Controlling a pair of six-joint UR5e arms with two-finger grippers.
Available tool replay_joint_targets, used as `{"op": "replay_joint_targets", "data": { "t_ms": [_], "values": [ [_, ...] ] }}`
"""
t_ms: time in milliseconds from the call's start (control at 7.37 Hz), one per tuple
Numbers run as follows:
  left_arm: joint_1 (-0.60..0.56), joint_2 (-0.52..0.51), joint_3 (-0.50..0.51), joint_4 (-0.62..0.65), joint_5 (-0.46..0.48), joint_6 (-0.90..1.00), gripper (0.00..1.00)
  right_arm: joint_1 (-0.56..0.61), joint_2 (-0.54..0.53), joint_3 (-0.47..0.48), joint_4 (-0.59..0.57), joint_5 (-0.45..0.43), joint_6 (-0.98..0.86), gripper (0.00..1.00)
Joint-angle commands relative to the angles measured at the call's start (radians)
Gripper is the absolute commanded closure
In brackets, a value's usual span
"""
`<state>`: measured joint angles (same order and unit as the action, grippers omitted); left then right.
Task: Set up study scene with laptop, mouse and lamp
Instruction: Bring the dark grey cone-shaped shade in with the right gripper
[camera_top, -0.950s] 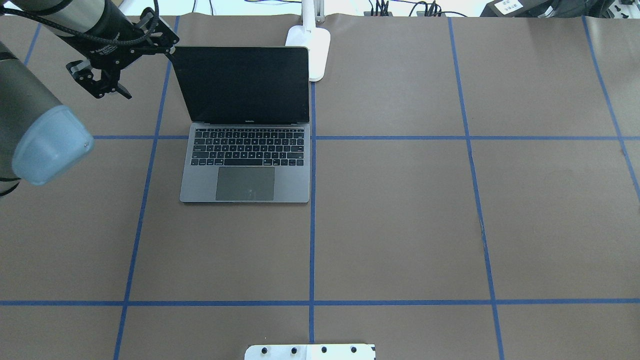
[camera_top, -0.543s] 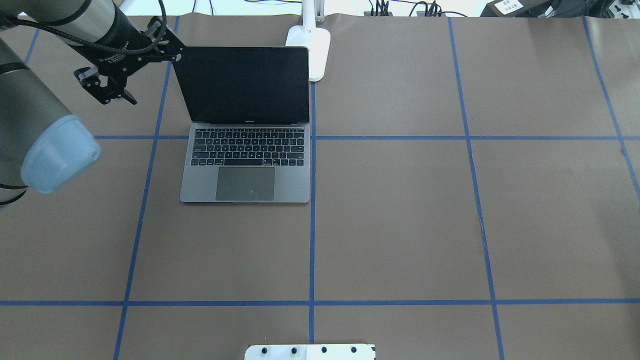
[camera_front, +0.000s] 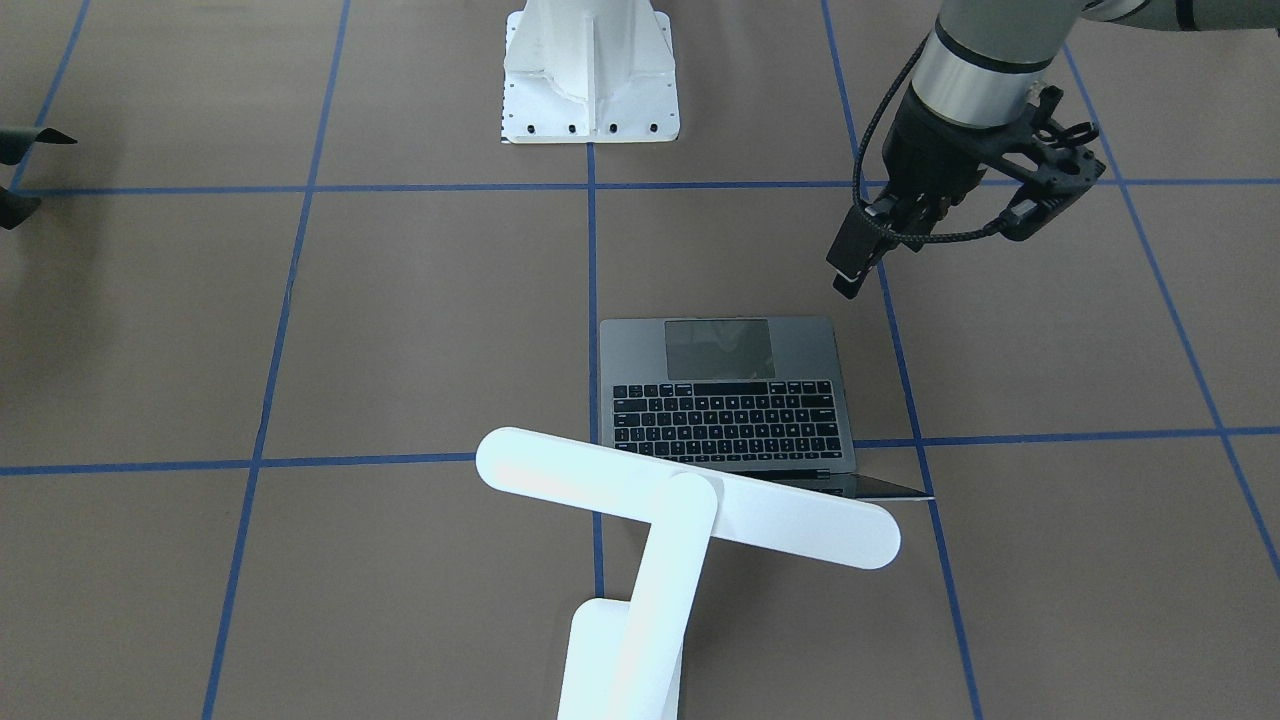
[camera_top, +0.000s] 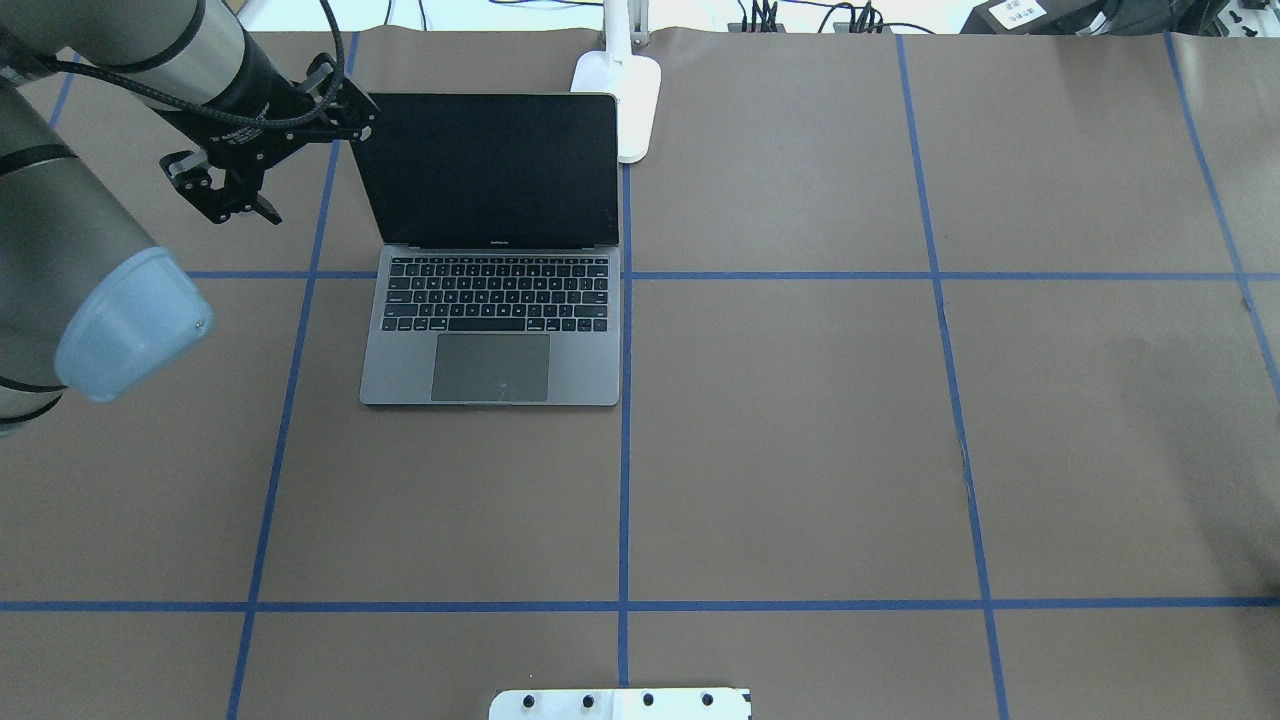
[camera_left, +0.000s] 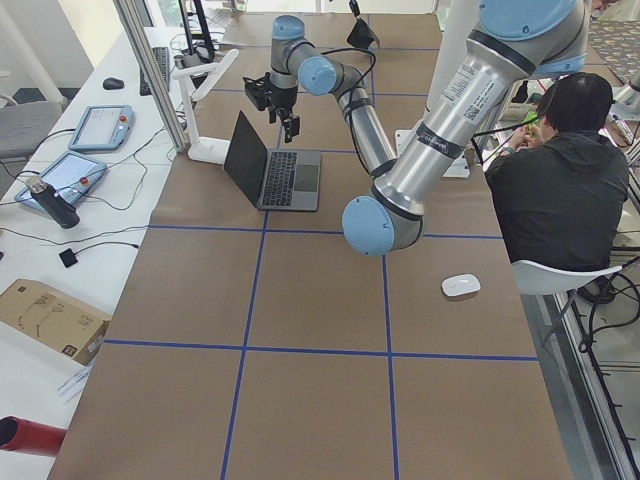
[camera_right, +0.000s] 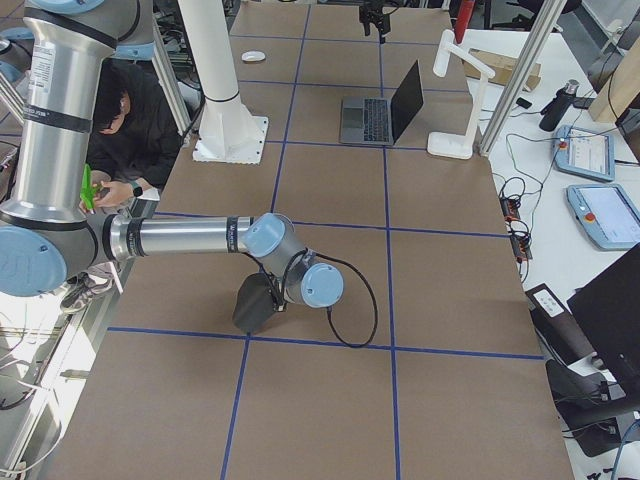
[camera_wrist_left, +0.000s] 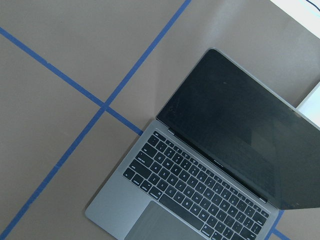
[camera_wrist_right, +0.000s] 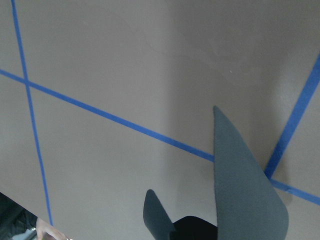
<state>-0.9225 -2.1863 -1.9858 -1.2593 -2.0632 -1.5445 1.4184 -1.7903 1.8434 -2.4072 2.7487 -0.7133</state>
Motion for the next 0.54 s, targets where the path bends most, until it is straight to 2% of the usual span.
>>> {"op": "replay_joint_targets", "data": {
  "t_ms": [0,136,407],
  "values": [
    [0.010,0.005,0.004,0.001,0.000,0.001,0.00,-0.036,0.003,0.070,0.000,0.098,0.113,1.00],
    [0.011,0.008,0.004,0.001,0.000,0.001,0.00,-0.076,0.005,0.135,0.007,0.135,0.189,1.00],
    [0.013,0.016,0.007,0.001,0.000,0.001,0.00,-0.123,0.093,0.254,0.010,0.135,0.480,1.00]
  ]
}}
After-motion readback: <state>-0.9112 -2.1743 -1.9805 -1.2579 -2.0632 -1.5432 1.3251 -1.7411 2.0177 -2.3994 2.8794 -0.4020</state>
